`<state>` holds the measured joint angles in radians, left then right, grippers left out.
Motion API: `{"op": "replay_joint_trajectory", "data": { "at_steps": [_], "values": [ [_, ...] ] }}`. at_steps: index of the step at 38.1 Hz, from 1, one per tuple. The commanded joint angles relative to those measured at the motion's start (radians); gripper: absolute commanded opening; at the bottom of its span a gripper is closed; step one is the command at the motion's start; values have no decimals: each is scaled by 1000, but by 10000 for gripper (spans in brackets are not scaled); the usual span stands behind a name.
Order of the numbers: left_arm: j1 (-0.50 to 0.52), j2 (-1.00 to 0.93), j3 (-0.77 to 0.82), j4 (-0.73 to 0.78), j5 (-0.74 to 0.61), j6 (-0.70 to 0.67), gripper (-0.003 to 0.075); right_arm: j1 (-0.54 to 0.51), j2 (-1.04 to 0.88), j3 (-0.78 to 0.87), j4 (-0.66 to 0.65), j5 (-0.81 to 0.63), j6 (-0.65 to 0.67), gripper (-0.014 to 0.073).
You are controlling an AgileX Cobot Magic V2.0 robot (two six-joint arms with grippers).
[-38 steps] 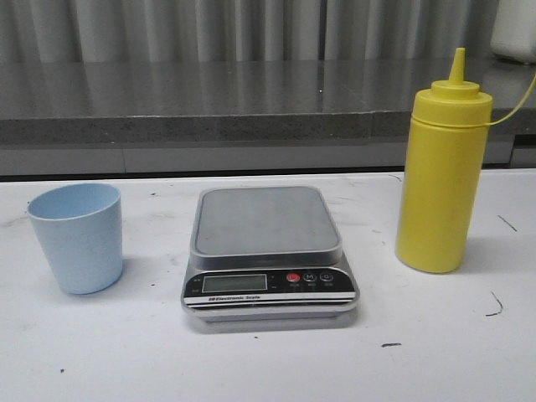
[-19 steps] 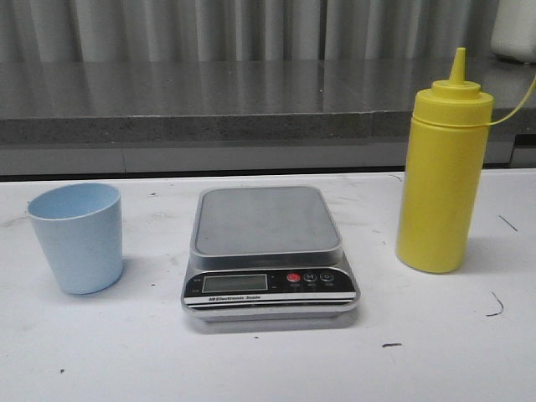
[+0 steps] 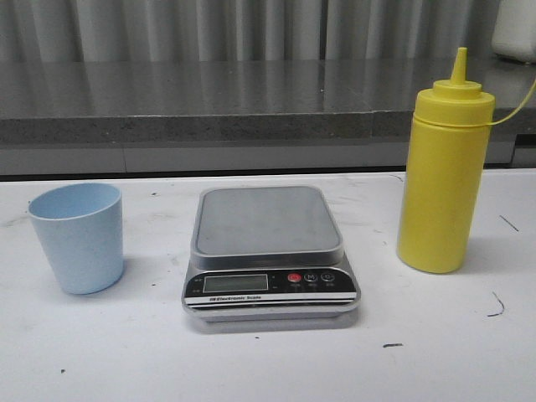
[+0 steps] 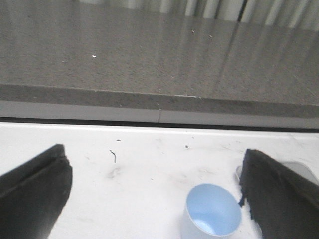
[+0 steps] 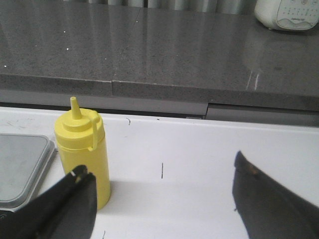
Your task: Pour seasoning into cup on scale with both arms
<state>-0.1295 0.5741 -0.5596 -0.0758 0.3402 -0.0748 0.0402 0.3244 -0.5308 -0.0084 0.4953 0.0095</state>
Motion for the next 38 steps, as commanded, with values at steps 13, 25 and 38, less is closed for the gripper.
{"op": "replay_joint_trajectory", "data": {
  "at_steps": [13, 25, 38],
  "values": [
    [-353, 497, -334, 45, 77, 44, 659, -5, 17, -34, 0, -76, 1, 582],
    [-396, 871, -580, 76, 383, 44, 659, -5, 17, -34, 0, -80, 1, 582],
    [-396, 1110, -650, 103, 441, 44, 643, -5, 17, -34, 0, -80, 1, 582]
  ]
}}
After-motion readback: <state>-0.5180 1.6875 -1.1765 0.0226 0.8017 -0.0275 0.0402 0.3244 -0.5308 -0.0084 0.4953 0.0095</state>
